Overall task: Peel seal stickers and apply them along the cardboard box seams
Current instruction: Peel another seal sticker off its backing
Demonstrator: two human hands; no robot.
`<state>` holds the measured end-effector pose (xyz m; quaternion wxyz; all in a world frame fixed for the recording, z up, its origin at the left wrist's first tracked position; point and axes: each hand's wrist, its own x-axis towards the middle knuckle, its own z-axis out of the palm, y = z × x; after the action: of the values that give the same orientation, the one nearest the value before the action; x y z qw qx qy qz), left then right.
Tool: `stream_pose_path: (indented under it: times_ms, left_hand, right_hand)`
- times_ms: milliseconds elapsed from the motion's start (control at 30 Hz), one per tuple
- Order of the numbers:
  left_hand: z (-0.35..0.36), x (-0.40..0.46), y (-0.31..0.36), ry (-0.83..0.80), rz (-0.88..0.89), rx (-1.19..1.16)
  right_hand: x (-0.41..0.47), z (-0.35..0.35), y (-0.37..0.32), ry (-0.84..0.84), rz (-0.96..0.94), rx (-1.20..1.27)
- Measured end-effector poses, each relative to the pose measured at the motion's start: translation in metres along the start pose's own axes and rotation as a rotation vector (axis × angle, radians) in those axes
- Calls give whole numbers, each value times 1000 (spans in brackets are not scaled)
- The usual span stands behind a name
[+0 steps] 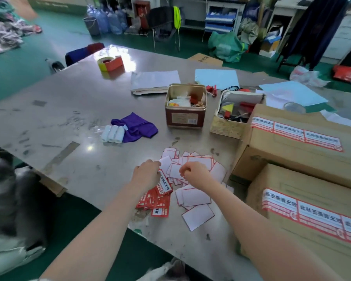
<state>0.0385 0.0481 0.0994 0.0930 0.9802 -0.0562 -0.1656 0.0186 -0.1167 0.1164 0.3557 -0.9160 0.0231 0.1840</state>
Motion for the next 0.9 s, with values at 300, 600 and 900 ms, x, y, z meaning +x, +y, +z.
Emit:
stream_pose_path:
  times_ms: [300, 600, 900]
  left_hand:
    - [20, 7, -33, -116, 3, -163]
    - [28, 23, -45, -74, -73, -363]
    - [32, 30, -51, -12, -99, -425]
  right_hand:
    - [16, 62, 10, -137, 132, -27]
    - [30, 86, 7, -173, 298, 186]
    - [37, 88, 6, -166, 342, 315]
